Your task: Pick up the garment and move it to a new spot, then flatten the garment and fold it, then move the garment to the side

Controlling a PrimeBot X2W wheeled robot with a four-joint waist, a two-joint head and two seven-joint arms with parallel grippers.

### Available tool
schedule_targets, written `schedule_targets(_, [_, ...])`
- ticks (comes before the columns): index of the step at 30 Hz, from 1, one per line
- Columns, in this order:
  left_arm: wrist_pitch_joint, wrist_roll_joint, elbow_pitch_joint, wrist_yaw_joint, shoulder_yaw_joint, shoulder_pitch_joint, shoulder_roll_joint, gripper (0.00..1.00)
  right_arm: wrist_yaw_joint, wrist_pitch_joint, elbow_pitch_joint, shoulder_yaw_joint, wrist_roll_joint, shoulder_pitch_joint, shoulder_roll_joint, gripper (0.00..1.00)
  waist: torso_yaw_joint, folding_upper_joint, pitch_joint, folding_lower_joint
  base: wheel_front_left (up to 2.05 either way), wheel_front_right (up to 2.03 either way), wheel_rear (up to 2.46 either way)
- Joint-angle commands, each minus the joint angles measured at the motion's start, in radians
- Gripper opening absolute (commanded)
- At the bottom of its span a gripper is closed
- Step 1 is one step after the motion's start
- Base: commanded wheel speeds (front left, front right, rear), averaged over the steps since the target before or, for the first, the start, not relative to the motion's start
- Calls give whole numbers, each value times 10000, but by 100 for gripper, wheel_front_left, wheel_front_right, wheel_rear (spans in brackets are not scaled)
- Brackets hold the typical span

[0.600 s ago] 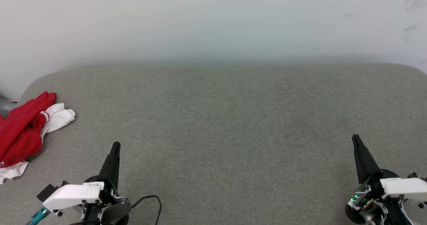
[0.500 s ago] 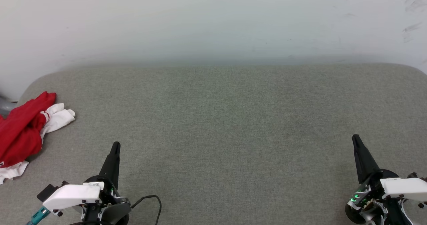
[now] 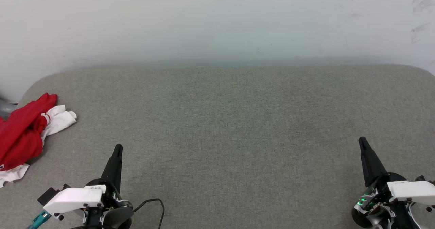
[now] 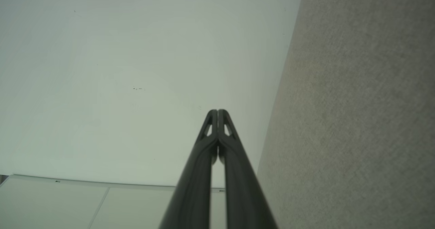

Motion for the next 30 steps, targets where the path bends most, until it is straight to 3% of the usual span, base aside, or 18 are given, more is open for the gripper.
schedule_targets(1, [19,3,2,-24,10,-72,-4,0,-3,6,11,-5,-55,-118,27,0,0,0,0,0,0,0,0])
schedule_targets(5, [19,3,2,-22,13,-72,-4,0,-3,5,11,-4,-54,-118,28,0,0,0,0,0,0,0,0])
schedule_targets(6, [-2,-1,-2,0,-1,-2,0,100,0,-3,-4,0,-2,-1,0,100,0,0,0,0,0,0,0])
schedule_targets(21, [-602,136,-519,2,-670,26,-6,100,-2,-641,-578,390,-425,338,-6,100,6,0,-12,0,0,0,0])
schedule_targets(30, [-1096,1483,-1152,1,-941,14,107,100,-2,-1093,-1049,496,-1730,462,-62,100,10,0,-21,0,0,0,0])
